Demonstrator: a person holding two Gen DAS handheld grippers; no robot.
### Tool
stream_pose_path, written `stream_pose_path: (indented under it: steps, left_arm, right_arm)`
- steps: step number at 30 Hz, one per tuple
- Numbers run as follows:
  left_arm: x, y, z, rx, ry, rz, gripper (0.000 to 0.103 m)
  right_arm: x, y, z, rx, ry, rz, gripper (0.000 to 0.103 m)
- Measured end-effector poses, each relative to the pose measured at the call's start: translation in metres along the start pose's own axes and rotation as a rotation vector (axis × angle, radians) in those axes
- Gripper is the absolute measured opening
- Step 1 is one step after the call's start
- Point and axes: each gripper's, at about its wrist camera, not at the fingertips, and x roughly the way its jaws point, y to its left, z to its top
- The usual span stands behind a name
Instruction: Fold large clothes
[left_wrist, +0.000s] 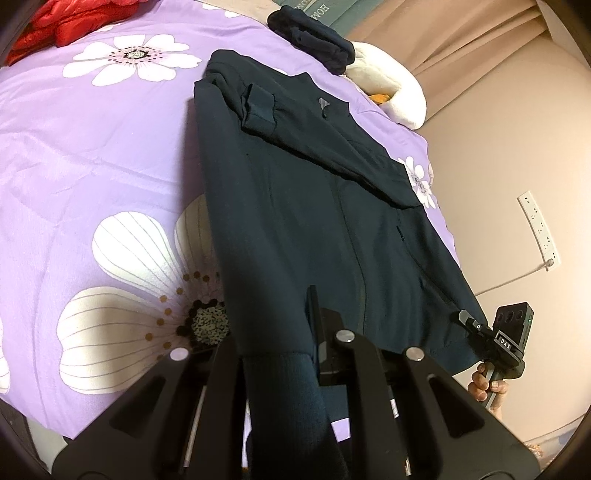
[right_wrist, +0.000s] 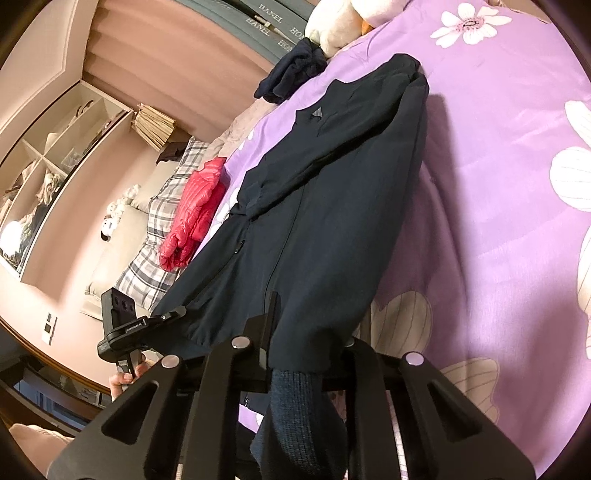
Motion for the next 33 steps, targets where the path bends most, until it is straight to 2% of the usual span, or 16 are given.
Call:
stream_pose_path:
  steps: [33]
  left_arm:
    - [-0.018,-0.017,0.006,0.055,-0.044,-0.054,0.01]
  right_arm:
    - [-0.015,0.013,0.017,-0.029,-0.066,0.165,0.014]
